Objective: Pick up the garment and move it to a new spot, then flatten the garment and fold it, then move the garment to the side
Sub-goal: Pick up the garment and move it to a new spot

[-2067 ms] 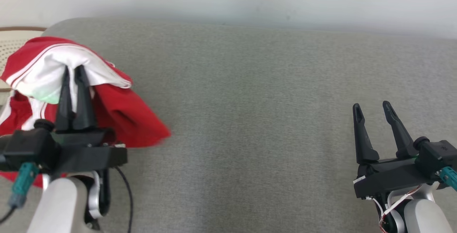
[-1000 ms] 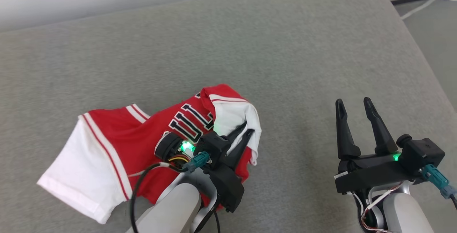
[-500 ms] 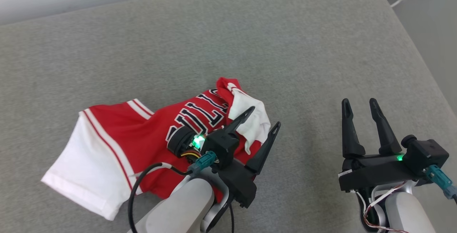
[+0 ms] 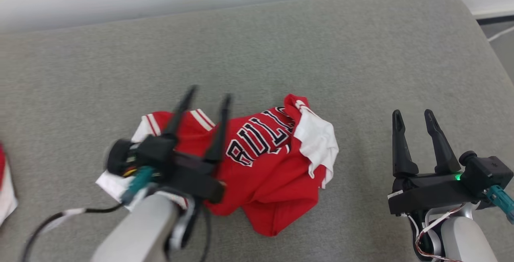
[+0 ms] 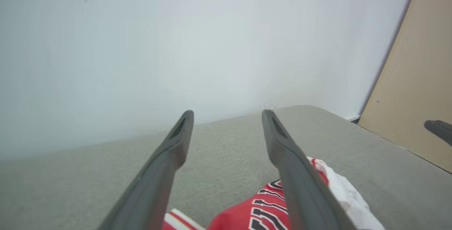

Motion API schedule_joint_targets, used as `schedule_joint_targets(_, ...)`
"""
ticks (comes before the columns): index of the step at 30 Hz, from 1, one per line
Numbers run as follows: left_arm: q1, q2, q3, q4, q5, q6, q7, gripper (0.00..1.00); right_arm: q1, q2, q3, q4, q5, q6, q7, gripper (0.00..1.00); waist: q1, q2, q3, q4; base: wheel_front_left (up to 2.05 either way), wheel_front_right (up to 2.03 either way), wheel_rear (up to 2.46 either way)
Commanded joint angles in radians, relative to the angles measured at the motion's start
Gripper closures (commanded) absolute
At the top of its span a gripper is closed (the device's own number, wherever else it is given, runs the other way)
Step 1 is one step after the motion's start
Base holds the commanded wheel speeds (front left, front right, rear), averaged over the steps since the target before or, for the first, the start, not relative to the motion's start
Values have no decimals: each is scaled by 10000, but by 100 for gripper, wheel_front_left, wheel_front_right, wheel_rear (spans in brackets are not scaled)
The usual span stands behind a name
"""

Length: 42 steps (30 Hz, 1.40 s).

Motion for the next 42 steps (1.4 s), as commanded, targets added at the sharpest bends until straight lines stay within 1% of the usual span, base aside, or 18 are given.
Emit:
schedule_joint_targets(1,394,294,356,-220,-115,246,-96,0,169,-58,14,-40,-69,4,40,0,0,0,-250,320,0,0,0)
schedule_joint_targets(3,698,630,841,-463,-204,511,-133,0,206,-98,19,-88,-71,4,72,0,0,0,-308,442,0,0,0)
schedule_joint_targets(4,698,630,841,-463,-204,511,-133,0,206,-98,19,-88,-71,4,72,0,0,0,-308,442,0,0,0)
schedule_joint_targets(11,2062,1721,2269,-1225,-352,1338,-192,0,410,-137,141,-204,-162,4,200,0,0,0,-550,678,0,0,0)
schedule_joint_targets(15,2973,2149,2895,-1624,-462,1658,-213,0,551,-124,206,-184,-192,4,242,0,0,0,-823,732,0,0,0)
schedule_joint_targets(19,3825,2408,3223,-1932,-533,1789,-221,0,763,-138,260,-158,-195,4,327,0,0,0,-1155,764,0,0,0)
schedule_joint_targets(27,5109,2709,3140,-2280,-537,2000,-74,0,1345,-133,387,-169,-462,4,512,0,0,0,-1869,773,0,0,0)
schedule_joint_targets(30,5400,2745,3117,-2324,-600,2079,23,0,1559,-75,415,-225,-505,4,602,0,0,0,-2070,760,0,0,0)
schedule_joint_targets(34,5659,2805,3087,-2327,-701,2052,111,0,1798,-45,439,-289,-429,4,713,0,0,0,-2277,750,0,0,0)
schedule_joint_targets(42,5723,2880,2995,-2411,-741,2054,275,0,1879,-53,472,-407,-418,4,844,0,0,0,-2277,794,0,0,0)
